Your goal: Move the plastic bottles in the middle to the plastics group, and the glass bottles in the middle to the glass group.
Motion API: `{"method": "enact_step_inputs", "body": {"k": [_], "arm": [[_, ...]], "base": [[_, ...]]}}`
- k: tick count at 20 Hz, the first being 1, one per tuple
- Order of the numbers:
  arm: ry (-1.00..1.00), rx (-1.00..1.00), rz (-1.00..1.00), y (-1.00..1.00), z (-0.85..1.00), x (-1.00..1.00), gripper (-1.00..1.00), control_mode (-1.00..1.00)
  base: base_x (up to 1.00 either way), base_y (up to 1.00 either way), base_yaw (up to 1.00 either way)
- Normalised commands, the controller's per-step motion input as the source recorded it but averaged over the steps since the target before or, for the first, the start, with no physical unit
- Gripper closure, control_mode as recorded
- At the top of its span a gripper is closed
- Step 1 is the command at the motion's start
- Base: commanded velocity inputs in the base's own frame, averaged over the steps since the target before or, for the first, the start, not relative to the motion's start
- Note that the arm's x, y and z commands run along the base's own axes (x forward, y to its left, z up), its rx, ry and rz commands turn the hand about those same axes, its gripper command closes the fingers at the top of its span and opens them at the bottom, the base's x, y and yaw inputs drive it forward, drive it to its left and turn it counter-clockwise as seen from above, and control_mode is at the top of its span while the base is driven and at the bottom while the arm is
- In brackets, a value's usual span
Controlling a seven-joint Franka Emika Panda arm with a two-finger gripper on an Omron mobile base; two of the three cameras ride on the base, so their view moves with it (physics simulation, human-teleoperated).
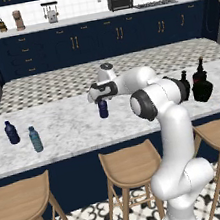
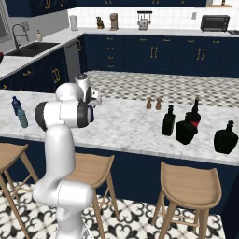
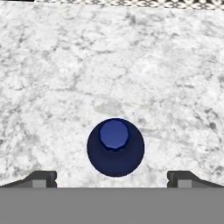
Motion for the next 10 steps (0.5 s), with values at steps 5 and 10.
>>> {"method": "enact_step_inputs", "body": {"k": [5, 10], "arm": [[0.0, 0.0, -0.01, 0.0, -0.18, 0.08, -1.0, -1.0], [0.0, 0.0, -0.01, 0.0, -0.25, 0.11, -1.0, -1.0]], "base": [[0.0, 0.0, 0.0], [0.0, 0.0, 0.0]]}}
